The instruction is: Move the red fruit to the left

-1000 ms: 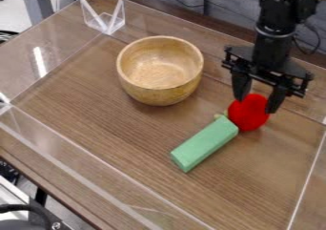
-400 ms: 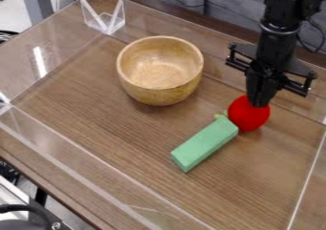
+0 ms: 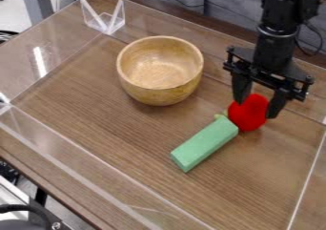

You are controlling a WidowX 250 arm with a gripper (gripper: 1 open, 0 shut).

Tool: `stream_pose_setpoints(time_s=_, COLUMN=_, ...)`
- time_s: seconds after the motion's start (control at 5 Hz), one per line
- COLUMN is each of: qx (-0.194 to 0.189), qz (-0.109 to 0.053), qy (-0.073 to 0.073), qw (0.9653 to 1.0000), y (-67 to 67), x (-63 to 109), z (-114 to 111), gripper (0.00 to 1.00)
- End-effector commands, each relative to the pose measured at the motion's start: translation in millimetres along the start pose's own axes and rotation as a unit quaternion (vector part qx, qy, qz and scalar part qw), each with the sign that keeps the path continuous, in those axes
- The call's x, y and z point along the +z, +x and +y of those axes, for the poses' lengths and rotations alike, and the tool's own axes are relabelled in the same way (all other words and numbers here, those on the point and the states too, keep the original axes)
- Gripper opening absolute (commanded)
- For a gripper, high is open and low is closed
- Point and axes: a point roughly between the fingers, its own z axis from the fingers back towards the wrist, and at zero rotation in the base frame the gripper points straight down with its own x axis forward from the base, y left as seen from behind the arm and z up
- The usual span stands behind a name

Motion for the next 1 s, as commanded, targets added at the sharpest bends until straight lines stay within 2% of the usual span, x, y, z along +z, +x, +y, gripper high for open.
stream_pose_setpoints(time_s=0.0, qx=-0.013, qz=-0.032, qy=-0.007, qw=0.9994, y=5.5, x=21.5, z=1.6, gripper=0.0)
stream_pose_setpoints(time_s=0.2, qx=-0.032, qz=-0.028, qy=-0.009, qw=0.9991, y=6.7, x=20.6, z=2.1, gripper=1.0)
stream_pose_setpoints(time_s=0.4, qx=-0.033, qz=-0.024, qy=-0.009, qw=0.9991, y=9.1, x=11.4, z=2.2, gripper=0.0)
stream_pose_setpoints(time_s=0.6, qx=-0.031, qz=-0.032, qy=-0.009, qw=0.999, y=11.3, x=32.5, z=7.5, gripper=0.0)
stream_pose_setpoints(time_s=0.8, qx=-0.023, qz=-0.058, qy=-0.007, qw=0.998, y=11.9, x=71.5, z=17.4, gripper=0.0)
